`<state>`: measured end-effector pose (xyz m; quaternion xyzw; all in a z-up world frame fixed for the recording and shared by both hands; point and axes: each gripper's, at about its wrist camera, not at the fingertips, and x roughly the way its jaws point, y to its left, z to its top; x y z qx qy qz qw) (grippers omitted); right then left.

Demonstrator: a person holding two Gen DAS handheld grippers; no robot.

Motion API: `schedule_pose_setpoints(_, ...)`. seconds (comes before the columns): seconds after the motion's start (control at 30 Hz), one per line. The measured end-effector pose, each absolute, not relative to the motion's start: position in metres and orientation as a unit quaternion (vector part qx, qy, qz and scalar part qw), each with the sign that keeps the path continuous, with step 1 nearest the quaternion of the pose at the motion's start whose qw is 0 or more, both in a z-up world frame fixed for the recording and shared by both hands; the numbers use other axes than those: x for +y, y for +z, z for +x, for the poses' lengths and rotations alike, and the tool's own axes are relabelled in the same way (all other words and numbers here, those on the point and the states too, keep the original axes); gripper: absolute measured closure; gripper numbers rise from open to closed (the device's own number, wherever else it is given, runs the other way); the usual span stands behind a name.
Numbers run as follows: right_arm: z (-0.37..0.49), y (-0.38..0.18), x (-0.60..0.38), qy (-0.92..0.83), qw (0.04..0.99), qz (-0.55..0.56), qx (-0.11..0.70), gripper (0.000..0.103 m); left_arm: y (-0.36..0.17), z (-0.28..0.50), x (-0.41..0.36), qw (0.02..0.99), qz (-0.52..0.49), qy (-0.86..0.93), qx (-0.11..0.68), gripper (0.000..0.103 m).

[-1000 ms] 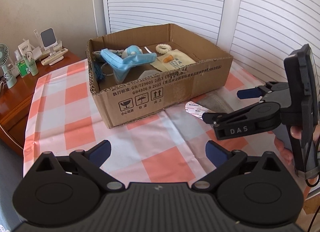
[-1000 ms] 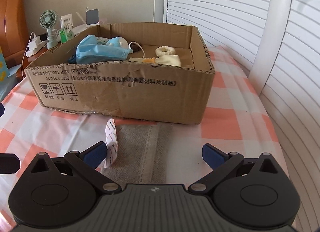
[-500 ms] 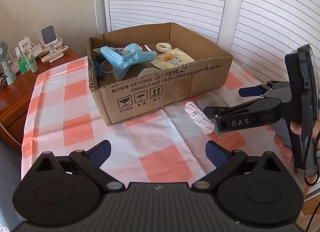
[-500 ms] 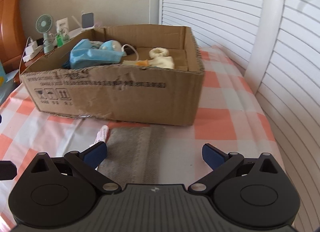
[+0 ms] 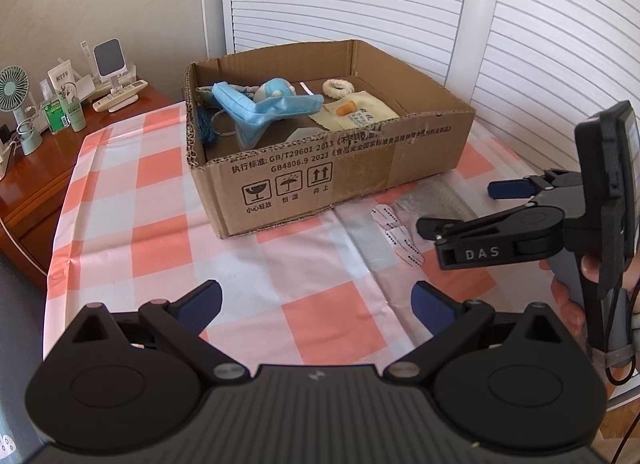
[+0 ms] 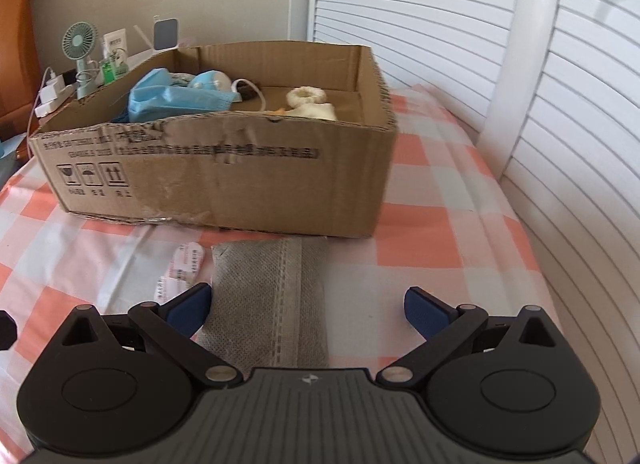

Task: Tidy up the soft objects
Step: 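Move the right gripper to the grey cloth while the left gripper approaches the white patch, then close the left gripper on the white patch while the right gripper grasps the grey cloth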

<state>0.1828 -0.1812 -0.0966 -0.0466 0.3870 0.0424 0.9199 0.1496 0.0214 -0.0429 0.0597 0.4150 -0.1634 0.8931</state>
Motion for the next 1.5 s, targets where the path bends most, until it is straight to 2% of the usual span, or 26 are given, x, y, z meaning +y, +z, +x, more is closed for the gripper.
schedule_pose_setpoints(0.57, 0.165, -0.100, -0.203, 0.071, 0.923, -0.049, 0.375, 0.000, -0.031, 0.162, -0.004, 0.905, 0.064, -0.127, 0.402, 0.002)
schedule_pose_setpoints(1.13, 0.150, -0.101, -0.208, 0.087, 0.926, -0.057, 0.363, 0.000, -0.089, 0.199, -0.046, 0.895, 0.066, -0.109, 0.427, 0.001)
schedule_pose_setpoints(1.37, 0.150, -0.101, -0.208, 0.088, 0.926, -0.057, 0.364, 0.000, -0.090, 0.196, -0.035, 0.903, 0.082, -0.090, 0.412, 0.001)
schedule_pose_setpoints(1.43, 0.150, -0.100, -0.208, 0.087, 0.926, -0.057, 0.363, 0.000, -0.089, 0.194, -0.033, 0.903, 0.089, -0.087, 0.410, 0.002)
schedule_pose_setpoints(1.5, 0.150, -0.100, -0.208, 0.088, 0.926, -0.057, 0.363, 0.000, -0.089, 0.191, -0.034, 0.905, 0.092, -0.095, 0.404, 0.007)
